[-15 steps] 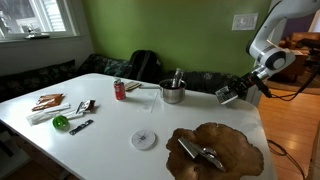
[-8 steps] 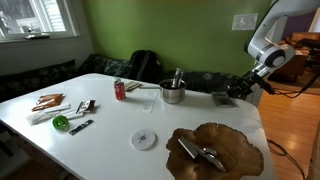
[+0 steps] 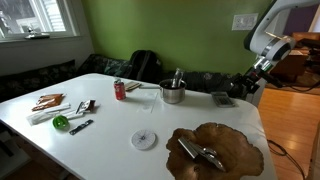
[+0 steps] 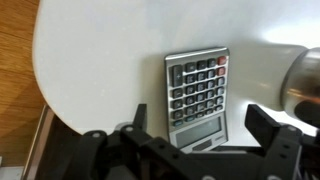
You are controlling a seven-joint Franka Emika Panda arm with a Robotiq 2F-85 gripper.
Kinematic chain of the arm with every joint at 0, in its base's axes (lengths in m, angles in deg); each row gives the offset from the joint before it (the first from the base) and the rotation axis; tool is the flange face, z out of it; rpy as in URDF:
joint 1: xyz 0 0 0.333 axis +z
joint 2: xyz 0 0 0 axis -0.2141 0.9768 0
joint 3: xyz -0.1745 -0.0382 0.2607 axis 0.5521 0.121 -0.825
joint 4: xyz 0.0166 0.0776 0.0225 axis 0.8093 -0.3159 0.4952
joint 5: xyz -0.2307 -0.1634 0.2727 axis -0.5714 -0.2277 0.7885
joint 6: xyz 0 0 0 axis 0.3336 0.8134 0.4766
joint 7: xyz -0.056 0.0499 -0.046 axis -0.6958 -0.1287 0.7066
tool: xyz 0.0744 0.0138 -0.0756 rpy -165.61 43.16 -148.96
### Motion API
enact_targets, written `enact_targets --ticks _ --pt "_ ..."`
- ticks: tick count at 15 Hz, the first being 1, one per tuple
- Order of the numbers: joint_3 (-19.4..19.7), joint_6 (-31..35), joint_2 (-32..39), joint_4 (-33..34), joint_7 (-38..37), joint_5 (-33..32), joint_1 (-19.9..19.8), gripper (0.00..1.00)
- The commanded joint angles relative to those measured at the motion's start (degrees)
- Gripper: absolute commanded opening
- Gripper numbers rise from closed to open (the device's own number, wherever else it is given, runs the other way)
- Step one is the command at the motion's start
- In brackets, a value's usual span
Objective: Remove the calculator from the wooden tray
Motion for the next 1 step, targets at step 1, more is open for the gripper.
enact_targets --ticks 1 --pt "-1.2 0.0 -2.1 -1.0 -0.2 -0.8 -1.5 1.0"
